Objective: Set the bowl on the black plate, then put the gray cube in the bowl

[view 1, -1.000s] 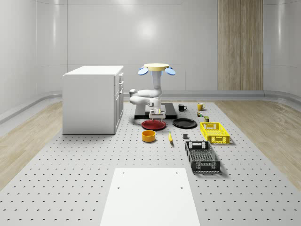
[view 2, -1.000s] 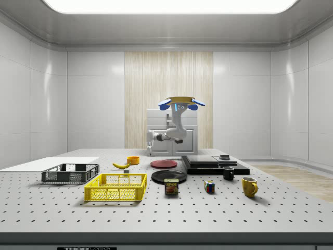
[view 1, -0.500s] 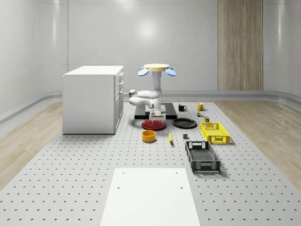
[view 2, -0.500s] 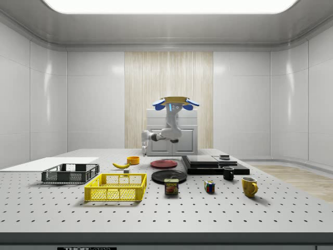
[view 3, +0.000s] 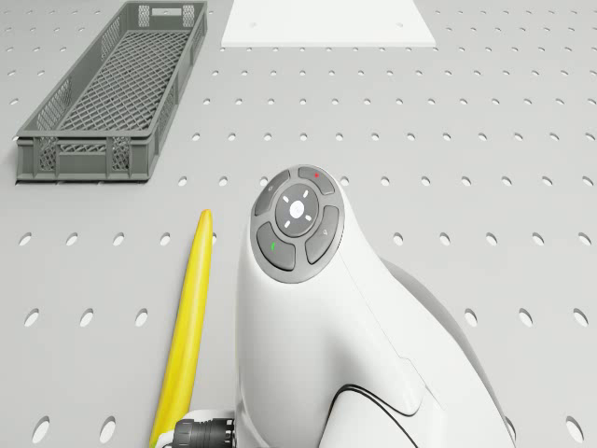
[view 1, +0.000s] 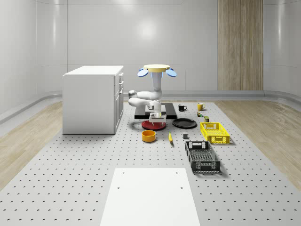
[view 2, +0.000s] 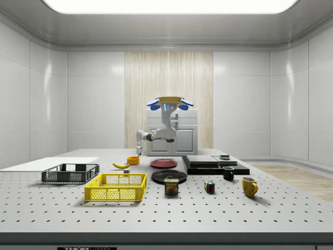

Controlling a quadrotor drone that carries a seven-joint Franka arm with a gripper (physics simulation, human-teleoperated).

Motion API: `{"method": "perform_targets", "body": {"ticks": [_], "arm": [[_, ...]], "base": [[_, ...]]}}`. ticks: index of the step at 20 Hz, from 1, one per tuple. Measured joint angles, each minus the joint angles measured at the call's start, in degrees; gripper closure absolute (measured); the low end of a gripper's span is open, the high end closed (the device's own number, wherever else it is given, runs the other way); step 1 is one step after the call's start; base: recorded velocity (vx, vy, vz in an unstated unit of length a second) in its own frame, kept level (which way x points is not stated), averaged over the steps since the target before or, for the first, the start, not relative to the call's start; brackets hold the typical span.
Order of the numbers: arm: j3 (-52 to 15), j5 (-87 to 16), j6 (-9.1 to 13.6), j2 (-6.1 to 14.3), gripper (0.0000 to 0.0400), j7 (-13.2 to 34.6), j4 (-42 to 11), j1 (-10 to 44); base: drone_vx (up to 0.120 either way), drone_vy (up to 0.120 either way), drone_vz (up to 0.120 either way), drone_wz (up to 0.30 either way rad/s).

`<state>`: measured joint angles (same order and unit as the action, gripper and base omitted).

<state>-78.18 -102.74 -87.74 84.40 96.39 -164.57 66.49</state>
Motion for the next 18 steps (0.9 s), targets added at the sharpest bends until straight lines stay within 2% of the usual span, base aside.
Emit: {"method": "perform_targets", "body": {"ticks": [13,18], "arm": [[-0.19,0.50,-1.14,1.22,0.0000,0.22,0.05,0.27],[-0.28,0.73,-1.66,1.77,0.0000,-0.77,0.09,-0.68]], "base": [[0.120,0.000,0.000,0.000],[0.008,0.000,0.000,0.000]]}}
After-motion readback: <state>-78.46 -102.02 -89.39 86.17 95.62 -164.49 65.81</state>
